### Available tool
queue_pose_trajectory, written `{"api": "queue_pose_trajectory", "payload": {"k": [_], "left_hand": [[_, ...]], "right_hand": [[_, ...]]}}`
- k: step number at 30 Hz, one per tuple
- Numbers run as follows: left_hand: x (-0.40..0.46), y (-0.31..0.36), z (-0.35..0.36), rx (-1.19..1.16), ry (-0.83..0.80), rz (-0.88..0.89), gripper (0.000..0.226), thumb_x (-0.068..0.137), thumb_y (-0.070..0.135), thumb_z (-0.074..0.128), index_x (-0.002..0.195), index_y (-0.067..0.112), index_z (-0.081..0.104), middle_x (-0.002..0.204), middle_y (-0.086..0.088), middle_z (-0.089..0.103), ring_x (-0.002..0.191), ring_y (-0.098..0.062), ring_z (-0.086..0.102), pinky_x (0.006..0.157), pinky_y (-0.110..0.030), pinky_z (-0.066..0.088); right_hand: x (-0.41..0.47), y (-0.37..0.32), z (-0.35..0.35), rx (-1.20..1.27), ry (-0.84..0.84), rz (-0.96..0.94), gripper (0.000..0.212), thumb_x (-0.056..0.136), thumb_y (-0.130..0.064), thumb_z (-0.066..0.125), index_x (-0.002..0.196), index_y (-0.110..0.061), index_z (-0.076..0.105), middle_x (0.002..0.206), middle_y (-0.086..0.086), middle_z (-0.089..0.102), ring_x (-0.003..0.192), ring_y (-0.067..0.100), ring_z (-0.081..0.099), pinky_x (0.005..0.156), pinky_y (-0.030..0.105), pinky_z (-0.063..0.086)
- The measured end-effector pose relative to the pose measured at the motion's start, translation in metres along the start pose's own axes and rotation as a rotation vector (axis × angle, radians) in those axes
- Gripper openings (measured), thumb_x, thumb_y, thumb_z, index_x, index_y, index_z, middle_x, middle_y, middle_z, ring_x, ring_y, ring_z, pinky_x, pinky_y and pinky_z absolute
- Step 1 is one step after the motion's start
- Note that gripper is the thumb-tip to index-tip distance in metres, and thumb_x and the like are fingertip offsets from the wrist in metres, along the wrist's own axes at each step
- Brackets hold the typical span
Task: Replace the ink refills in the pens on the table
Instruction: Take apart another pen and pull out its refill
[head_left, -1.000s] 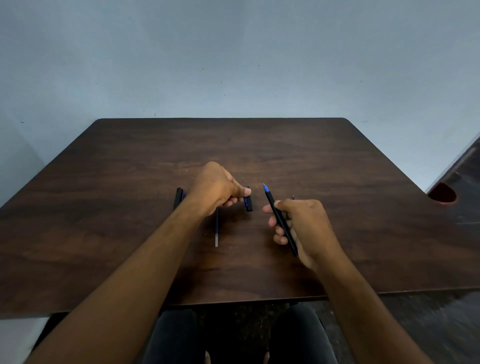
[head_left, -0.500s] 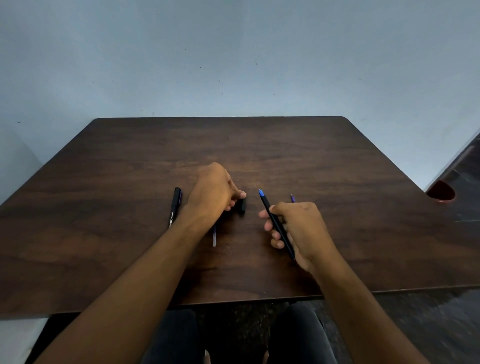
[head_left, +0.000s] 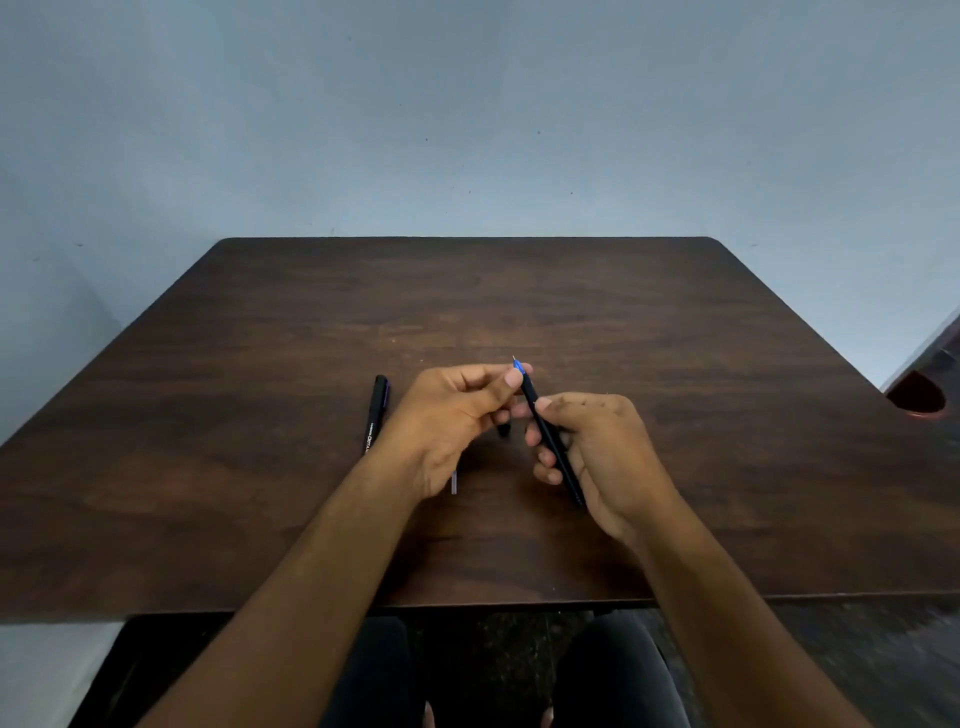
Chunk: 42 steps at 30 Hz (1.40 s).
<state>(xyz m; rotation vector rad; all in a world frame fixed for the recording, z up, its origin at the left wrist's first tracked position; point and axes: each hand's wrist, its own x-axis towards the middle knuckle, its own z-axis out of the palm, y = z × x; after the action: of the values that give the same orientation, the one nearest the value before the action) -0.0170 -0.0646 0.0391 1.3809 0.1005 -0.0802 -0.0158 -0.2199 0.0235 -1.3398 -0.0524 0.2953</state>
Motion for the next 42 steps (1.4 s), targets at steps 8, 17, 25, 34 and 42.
{"api": "queue_pose_trajectory", "payload": {"k": [8,17,25,34,42], "left_hand": [[-0.002,0.001,0.003,-0.076,0.040,0.022,0.032,0.072,0.023,0.075,0.097,0.003,0.077,0.079,-0.008,0.071,0.073,-0.017,0.055,0.080,-0.037,0.040],[0.002,-0.001,0.005,-0.025,0.170,0.003,0.054,0.045,0.046,0.088,0.081,0.007,0.076,0.065,-0.001,0.069,0.062,-0.009,0.060,0.069,-0.028,0.049],[0.006,-0.002,-0.011,-0.070,-0.086,0.002,0.023,0.093,0.011,0.062,0.114,0.011,0.072,0.113,-0.005,0.074,0.078,-0.003,0.061,0.069,-0.019,0.047],[0.008,-0.004,-0.003,-0.113,0.132,-0.038,0.035,0.064,0.031,0.087,0.090,0.009,0.076,0.075,0.000,0.063,0.060,-0.006,0.050,0.058,-0.022,0.045],[0.001,-0.002,-0.007,-0.037,-0.077,-0.014,0.023,0.093,0.020,0.064,0.113,0.016,0.074,0.114,0.001,0.074,0.073,-0.001,0.062,0.073,-0.027,0.038]], "right_hand": [[0.000,0.001,-0.007,-0.033,-0.096,-0.034,0.032,0.103,-0.013,0.056,0.085,0.002,0.078,0.064,0.006,0.058,0.052,0.012,0.046,0.045,0.024,0.036],[0.002,0.002,-0.009,-0.230,-0.017,-0.174,0.022,0.099,-0.015,0.064,0.086,-0.007,0.080,0.061,0.001,0.061,0.054,0.013,0.048,0.046,0.023,0.040],[0.005,0.006,-0.010,-0.194,-0.003,-0.126,0.022,0.100,-0.011,0.062,0.089,0.000,0.078,0.061,0.002,0.060,0.052,0.010,0.047,0.044,0.022,0.038],[0.003,0.005,-0.006,-0.198,-0.019,-0.162,0.022,0.100,-0.012,0.063,0.089,-0.002,0.079,0.064,0.005,0.060,0.054,0.013,0.048,0.047,0.025,0.038],[0.003,0.003,-0.007,-0.219,0.004,-0.166,0.022,0.100,-0.011,0.062,0.088,-0.003,0.079,0.063,0.004,0.060,0.052,0.011,0.047,0.046,0.024,0.037]]}}
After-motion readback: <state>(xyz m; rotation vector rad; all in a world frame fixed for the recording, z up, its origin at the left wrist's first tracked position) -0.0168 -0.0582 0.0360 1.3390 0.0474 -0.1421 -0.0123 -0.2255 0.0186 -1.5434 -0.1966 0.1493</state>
